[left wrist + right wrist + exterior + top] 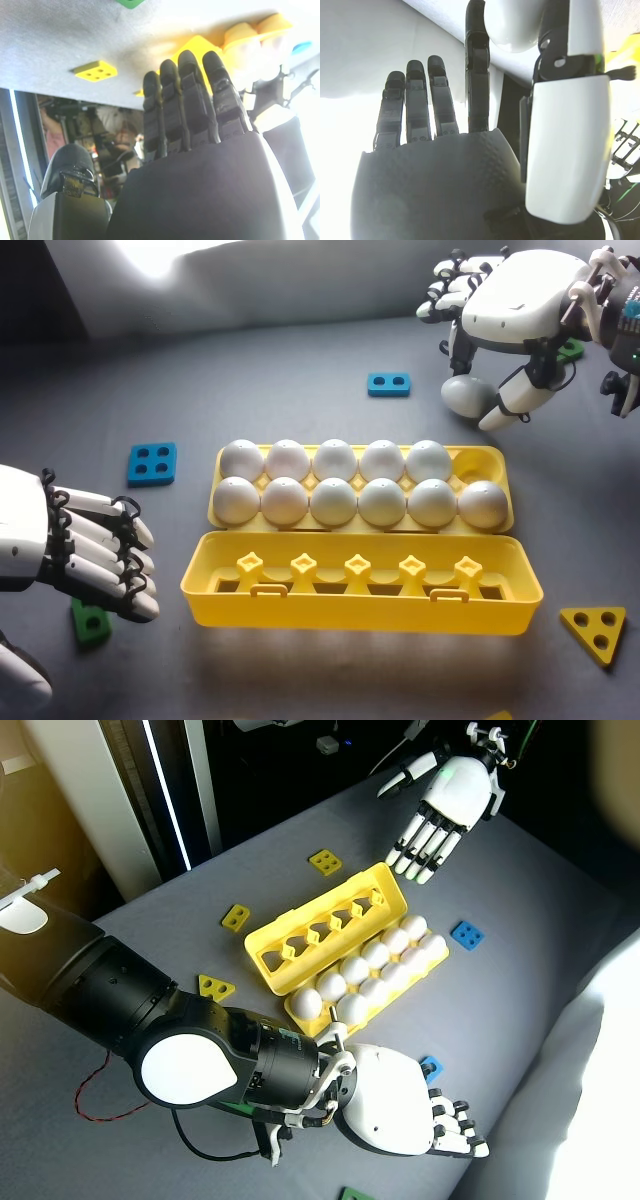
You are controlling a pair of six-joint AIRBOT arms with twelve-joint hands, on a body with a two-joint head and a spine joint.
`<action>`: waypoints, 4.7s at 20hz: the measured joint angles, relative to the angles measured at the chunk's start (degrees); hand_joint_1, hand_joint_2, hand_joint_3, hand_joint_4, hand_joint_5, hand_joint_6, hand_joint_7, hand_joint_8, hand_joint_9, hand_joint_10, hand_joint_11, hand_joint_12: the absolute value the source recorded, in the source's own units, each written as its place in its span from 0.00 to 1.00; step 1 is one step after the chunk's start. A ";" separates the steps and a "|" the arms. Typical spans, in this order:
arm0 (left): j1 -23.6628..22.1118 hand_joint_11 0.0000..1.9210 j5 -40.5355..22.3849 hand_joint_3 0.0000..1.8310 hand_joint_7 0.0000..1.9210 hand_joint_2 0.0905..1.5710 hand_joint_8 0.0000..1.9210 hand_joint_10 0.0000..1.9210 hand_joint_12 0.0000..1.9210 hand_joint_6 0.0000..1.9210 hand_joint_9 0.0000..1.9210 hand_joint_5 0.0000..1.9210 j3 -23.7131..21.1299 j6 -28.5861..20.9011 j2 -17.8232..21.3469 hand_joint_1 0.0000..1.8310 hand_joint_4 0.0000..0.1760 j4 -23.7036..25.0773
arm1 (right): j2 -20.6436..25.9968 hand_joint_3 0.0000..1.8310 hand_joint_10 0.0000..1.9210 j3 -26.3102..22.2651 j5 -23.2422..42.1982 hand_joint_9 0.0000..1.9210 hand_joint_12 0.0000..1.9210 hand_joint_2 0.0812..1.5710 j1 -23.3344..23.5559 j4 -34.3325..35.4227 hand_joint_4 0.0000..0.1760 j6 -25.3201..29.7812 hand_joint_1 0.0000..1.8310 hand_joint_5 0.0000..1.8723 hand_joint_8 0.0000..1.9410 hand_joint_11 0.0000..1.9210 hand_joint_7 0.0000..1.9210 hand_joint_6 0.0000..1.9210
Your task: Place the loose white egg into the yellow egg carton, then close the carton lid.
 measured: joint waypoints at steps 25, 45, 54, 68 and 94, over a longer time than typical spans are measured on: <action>-0.13 0.00 0.09 0.00 0.22 0.71 0.00 0.00 0.30 0.00 0.19 0.22 0.00 -0.13 0.00 0.00 0.00 0.02 | 0.76 0.00 0.00 -0.02 0.02 0.07 0.00 0.63 3.32 -0.50 1.00 4.48 0.59 0.64 0.00 0.00 0.16 0.32; -0.28 0.00 0.13 0.00 0.22 0.71 0.00 0.00 0.29 0.00 0.19 0.22 -0.46 -0.17 0.07 0.00 0.00 0.02 | 15.65 0.00 0.00 -19.56 3.04 0.09 0.14 0.63 -2.21 9.55 0.92 11.87 0.59 0.64 0.00 0.00 0.15 0.31; -0.28 0.00 0.20 0.00 0.22 0.71 0.00 0.00 0.30 0.00 0.18 0.22 -0.46 -0.17 0.07 0.00 0.00 0.02 | 15.65 0.00 0.00 -21.03 1.81 0.09 0.10 0.63 -3.82 12.48 1.00 11.82 0.59 0.64 0.00 0.00 0.15 0.32; -0.31 0.00 0.17 0.00 0.22 0.71 0.00 0.00 0.29 0.00 0.18 0.22 -0.48 -0.20 0.07 0.00 0.00 0.02 | 15.65 0.00 0.00 -22.27 1.07 0.11 0.10 0.63 -3.93 14.38 1.00 11.82 0.59 0.64 0.00 0.00 0.17 0.32; -0.52 0.00 0.20 0.00 0.23 0.71 0.00 0.00 0.30 0.00 0.19 0.23 -0.83 -0.37 0.20 0.00 0.00 0.02 | 15.65 0.00 0.00 -22.27 0.79 0.10 0.03 0.56 -4.52 14.80 0.77 11.80 0.52 0.56 0.00 0.00 0.16 0.12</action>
